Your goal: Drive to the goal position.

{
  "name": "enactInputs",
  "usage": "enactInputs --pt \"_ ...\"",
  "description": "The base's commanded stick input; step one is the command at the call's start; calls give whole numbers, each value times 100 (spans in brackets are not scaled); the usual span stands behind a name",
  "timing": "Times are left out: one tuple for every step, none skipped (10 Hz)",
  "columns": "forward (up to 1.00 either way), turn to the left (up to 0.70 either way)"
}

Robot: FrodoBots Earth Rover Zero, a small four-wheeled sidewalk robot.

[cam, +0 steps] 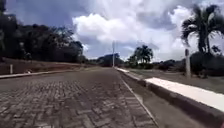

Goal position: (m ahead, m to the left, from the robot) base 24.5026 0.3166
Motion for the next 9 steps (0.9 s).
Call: enactInputs --pt "100 0" --pt "100 0" --pt "100 0" --pt "100 0" --pt "100 0" --pt "100 0" --pt "100 0" --pt "100 0" --pt "100 0"
